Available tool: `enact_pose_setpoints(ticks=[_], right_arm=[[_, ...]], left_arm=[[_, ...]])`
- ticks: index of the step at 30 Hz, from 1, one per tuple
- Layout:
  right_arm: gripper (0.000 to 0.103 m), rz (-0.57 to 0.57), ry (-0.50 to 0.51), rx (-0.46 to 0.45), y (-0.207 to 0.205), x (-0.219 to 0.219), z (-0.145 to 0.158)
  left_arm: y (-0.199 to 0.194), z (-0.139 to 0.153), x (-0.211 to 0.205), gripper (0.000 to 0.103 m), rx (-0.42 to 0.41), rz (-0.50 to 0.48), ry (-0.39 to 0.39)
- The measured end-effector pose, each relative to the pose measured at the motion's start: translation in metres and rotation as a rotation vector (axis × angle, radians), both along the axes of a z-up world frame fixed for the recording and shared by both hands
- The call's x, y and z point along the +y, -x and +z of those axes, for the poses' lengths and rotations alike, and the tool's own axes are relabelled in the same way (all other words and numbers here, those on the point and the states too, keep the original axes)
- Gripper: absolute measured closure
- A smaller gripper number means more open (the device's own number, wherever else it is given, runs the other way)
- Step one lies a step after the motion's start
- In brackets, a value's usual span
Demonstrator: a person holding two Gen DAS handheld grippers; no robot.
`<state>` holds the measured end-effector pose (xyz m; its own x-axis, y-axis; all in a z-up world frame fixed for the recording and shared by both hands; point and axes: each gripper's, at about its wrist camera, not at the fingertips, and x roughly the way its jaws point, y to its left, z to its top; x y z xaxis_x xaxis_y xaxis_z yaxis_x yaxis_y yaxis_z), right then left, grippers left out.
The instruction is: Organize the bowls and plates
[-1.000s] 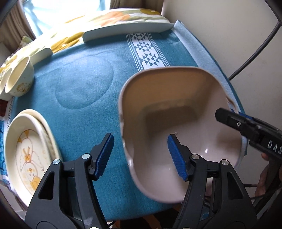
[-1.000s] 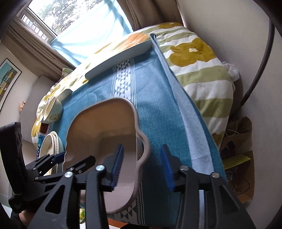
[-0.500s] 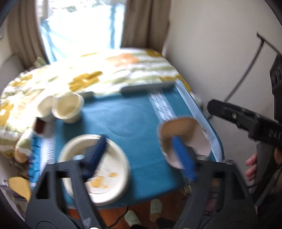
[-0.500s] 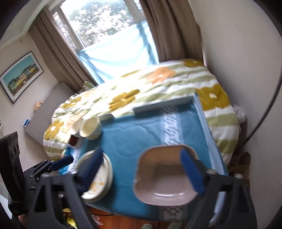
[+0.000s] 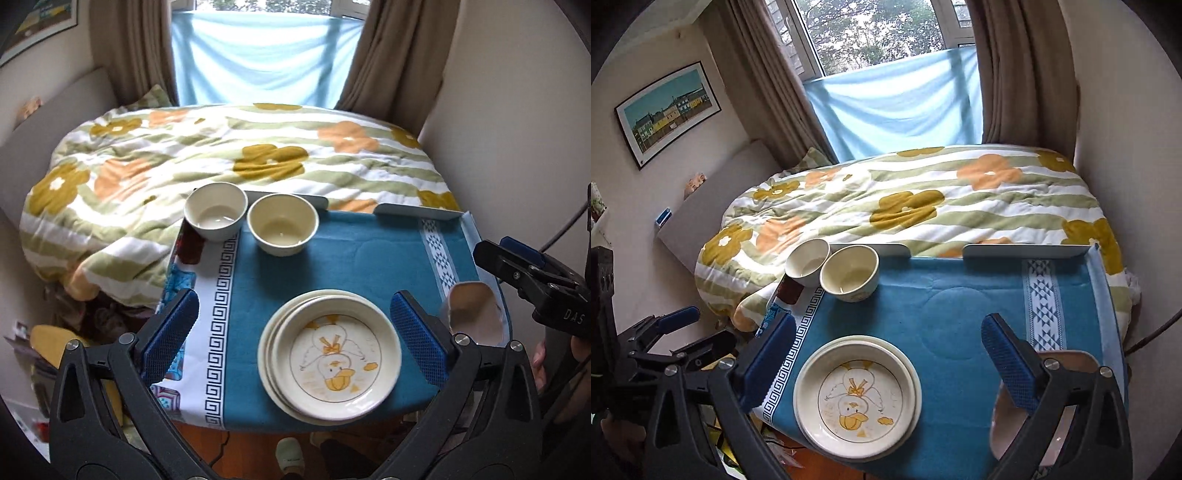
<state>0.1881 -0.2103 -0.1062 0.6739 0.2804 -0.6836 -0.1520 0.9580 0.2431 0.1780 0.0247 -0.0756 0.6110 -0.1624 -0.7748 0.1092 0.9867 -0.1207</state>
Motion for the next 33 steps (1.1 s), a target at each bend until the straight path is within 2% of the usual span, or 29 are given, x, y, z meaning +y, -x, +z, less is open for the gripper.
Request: enact_pose_setpoints(ticks=[3, 7, 12, 15, 18, 20, 22, 24, 26, 27, 28, 33], right_arm=[[0.003, 0.01, 0.027, 0.027, -0.029, 0.017, -0.013], [0.003, 0.092, 0.013, 0.089, -0.082, 0.04, -0.041], [0.003, 0.161, 0.003, 0.162, -0.141, 0.059, -0.076], [0.006, 0.178, 0.003, 0.214, -0.167, 0.065, -0.098], [0.016, 0.205, 0.0, 0.269, -0.188, 0.068, -0.122], [0.03, 0.219, -0.007, 0.308, -0.201, 0.071, -0.137], [0.038, 0.234, -0.015, 0.345, -0.212, 0.073, -0.15], [0.044, 0.247, -0.028, 0.372, -0.219, 0.076, -0.161], [0.055, 0.26, -0.043, 0.392, -0.224, 0.08, -0.168], [0.058, 0.27, -0.051, 0.401, -0.226, 0.082, -0.172], [0.067, 0.276, -0.054, 0.406, -0.228, 0.084, -0.174], [0.079, 0.282, -0.054, 0.421, -0.231, 0.086, -0.18]], left_arm=[[-0.02, -0.013, 0.022, 0.0, 0.02, 0.049, -0.002], [-0.055, -0.034, 0.045, 0.001, 0.062, 0.12, 0.011], [-0.108, -0.071, 0.058, 0.002, 0.131, 0.179, 0.044], [-0.137, -0.097, 0.056, 0.01, 0.188, 0.191, 0.052], [-0.163, -0.125, 0.05, 0.019, 0.25, 0.193, 0.07], [-0.177, -0.142, 0.045, 0.026, 0.284, 0.195, 0.078], [-0.19, -0.156, 0.041, 0.027, 0.303, 0.196, 0.092], [-0.201, -0.166, 0.038, 0.035, 0.319, 0.196, 0.1], [-0.211, -0.175, 0.036, 0.055, 0.341, 0.194, 0.107], [-0.216, -0.18, 0.034, 0.059, 0.355, 0.192, 0.112], [-0.22, -0.184, 0.033, 0.066, 0.364, 0.191, 0.114], [-0.229, -0.192, 0.027, 0.084, 0.376, 0.168, 0.143]])
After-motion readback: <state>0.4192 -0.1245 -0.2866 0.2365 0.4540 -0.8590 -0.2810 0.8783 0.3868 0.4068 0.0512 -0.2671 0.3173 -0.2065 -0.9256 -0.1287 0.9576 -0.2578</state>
